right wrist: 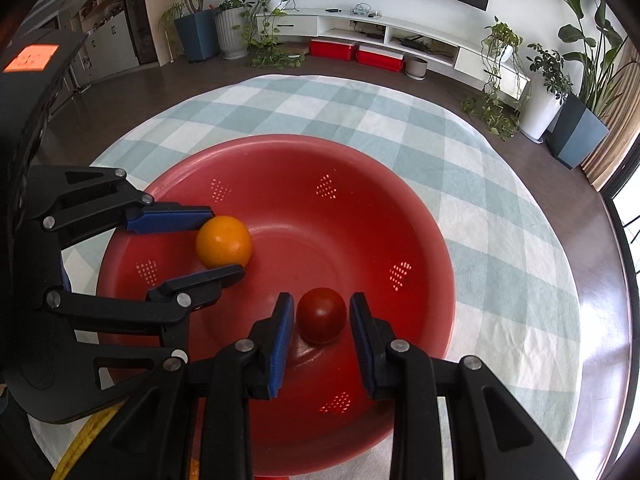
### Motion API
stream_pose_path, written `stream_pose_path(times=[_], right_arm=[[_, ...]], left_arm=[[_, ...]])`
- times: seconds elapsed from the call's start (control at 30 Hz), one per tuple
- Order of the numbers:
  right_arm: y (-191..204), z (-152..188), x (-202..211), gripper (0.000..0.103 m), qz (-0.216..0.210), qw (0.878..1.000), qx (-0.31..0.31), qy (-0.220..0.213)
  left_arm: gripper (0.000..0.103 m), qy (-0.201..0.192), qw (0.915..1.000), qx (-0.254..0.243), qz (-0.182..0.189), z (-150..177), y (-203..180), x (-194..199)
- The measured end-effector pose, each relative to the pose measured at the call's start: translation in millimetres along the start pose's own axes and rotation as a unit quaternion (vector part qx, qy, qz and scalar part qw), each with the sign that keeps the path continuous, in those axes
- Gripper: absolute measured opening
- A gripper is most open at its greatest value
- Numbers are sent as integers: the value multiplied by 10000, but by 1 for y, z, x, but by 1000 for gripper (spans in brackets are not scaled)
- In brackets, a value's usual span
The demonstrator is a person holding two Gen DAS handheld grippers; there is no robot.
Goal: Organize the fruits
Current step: 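Open both tools to drop the orange and tomato into the red bowl, then reach the right tool to the dark purple plum and grasp it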
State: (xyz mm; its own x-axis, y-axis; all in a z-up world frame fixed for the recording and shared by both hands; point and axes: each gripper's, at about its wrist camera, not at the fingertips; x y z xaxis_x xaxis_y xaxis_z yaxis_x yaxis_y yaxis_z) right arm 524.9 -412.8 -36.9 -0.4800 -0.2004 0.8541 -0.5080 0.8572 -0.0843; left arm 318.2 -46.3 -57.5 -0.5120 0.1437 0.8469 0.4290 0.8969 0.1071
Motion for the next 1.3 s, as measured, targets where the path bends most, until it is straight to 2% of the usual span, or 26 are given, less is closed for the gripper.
stream_pose_path(times=[0.17,0.3,0.37,0.43,0.5,0.57,0.67,0.7,0.8,0.9,0.93,1.0,1.1,1.23,1.3], right_arm=[[0,1,5,31,41,10000,-5,-23],[-1,2,21,31,36,9997,-86,-221],[-1,3,34,33,31,9992,-118,-376],[0,5,49,39,64,9984,-120,-546],[0,11,67,54,84,9969,-156,-763],[0,20,87,62,61,9948,-253,-981],[-3,42,113,71,-20,9902,-561,-1277],[-4,51,121,72,-73,9882,-714,-1352],[-1,86,145,73,-315,9801,-1037,-1663],[6,130,163,77,-438,9713,-1245,-1978],[7,145,165,78,-488,9690,-1360,-2006],[10,170,161,78,-676,9650,-1651,-1924],[16,199,148,78,-1029,9567,-2164,-1651],[37,213,139,77,-1469,9504,-2322,-1455],[47,213,137,77,-1593,9488,-2317,-1439]], left_arm=[[37,-7,10000,8,20,0,1,1],[38,-47,10000,-4,1,1,1,6],[51,-113,9999,37,-8,2,2,12],[57,-234,9997,63,-66,3,3,22],[57,-359,9992,92,-117,5,5,36],[63,-508,9985,180,-119,8,8,53],[75,-765,9964,325,-175,21,12,81],[75,-794,9959,393,-161,26,12,90],[75,-1002,9929,634,-47,54,13,119],[76,-1215,9877,980,53,94,14,148],[79,-1297,9849,1137,121,112,14,159],[85,-1395,9795,1427,264,145,13,174],[86,-1393,9743,1714,439,190,3,187],[86,-1451,9646,2086,705,238,-17,194],[86,-1403,9628,2161,814,254,-30,192]])
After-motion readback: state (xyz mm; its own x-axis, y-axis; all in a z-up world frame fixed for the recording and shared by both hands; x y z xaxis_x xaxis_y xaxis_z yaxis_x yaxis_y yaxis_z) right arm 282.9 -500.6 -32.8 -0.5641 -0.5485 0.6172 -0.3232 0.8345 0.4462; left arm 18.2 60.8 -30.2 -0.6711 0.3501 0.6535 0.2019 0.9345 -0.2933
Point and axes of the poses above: each gripper's, at about its wrist camera, not at the fingertips, and x roughly against the way its jaws point, y to its left, z to its underside, and after that the axes turned 5 degrees about x, right-handed
